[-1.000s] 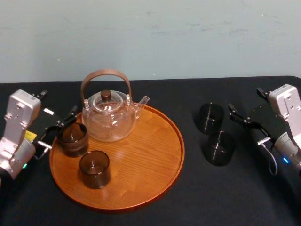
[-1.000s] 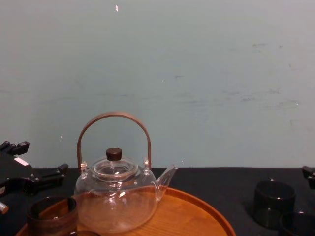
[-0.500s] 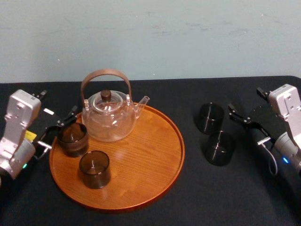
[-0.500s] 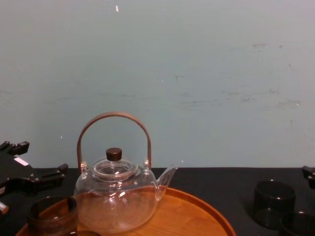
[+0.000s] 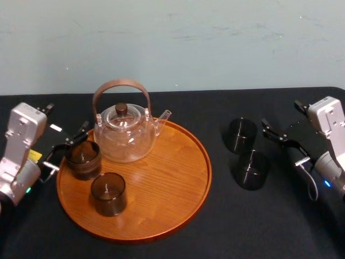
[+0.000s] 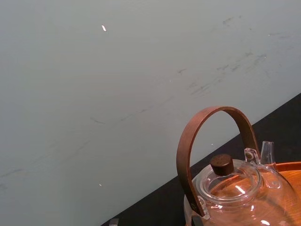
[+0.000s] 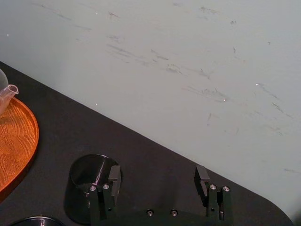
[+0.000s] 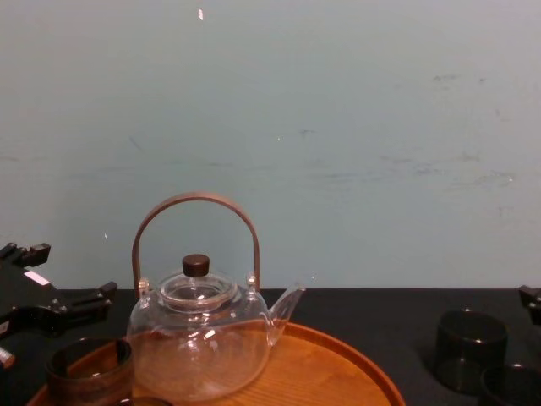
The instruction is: Pick up the glass from the table and place it on the tray.
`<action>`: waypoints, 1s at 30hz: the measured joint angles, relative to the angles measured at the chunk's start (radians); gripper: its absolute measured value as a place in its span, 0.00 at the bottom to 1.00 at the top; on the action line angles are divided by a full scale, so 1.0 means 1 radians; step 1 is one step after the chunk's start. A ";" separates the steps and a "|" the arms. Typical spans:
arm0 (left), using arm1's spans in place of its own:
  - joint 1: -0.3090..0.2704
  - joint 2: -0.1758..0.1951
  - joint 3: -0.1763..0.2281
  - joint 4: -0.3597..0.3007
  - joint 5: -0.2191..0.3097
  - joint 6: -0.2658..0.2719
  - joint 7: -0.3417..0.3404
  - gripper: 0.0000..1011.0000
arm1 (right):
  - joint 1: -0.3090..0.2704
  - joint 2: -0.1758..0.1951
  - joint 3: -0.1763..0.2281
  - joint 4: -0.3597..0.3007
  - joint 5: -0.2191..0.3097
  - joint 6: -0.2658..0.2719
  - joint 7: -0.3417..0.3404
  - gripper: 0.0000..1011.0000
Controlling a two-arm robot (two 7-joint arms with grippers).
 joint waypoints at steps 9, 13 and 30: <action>0.000 0.000 0.000 0.000 0.000 0.000 0.000 0.99 | 0.000 0.000 0.000 0.000 0.000 0.000 0.000 0.99; 0.000 0.000 0.000 0.000 0.000 0.000 0.000 0.99 | 0.000 0.000 0.000 0.000 0.000 0.000 0.000 0.99; 0.000 0.000 0.000 0.000 0.000 0.000 0.000 0.99 | 0.000 0.000 0.000 0.000 0.000 0.000 0.000 0.99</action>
